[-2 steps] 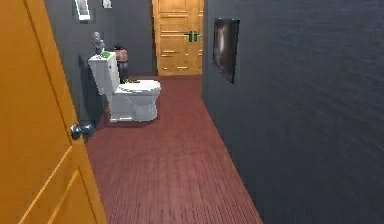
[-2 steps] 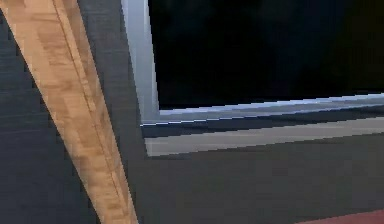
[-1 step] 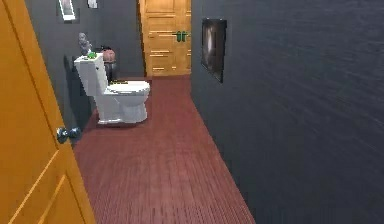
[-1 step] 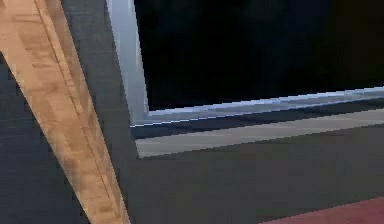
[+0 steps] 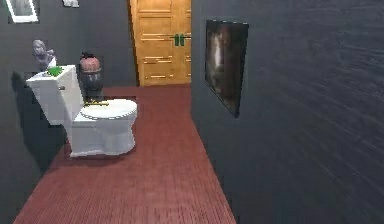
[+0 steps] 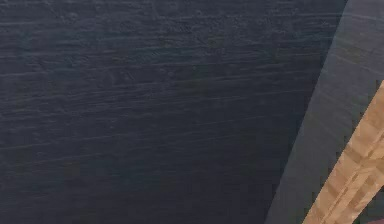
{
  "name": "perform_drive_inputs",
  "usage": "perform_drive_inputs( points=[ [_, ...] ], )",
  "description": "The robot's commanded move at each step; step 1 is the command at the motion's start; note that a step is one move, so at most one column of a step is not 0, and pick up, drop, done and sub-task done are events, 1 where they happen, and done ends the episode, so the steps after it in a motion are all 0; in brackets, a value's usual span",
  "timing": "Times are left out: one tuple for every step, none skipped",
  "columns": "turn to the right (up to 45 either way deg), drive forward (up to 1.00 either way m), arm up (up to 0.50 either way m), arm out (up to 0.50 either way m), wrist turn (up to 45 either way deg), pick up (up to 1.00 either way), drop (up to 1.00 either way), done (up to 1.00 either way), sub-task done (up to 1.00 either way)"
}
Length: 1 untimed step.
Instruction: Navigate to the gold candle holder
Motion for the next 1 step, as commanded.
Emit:
perform_drive_inputs(
  points=[
    [-9.0, 0.00, 0.00, 0.00, 0.0, 0.00, 0.00, 0.00, 0.00]
  ],
)
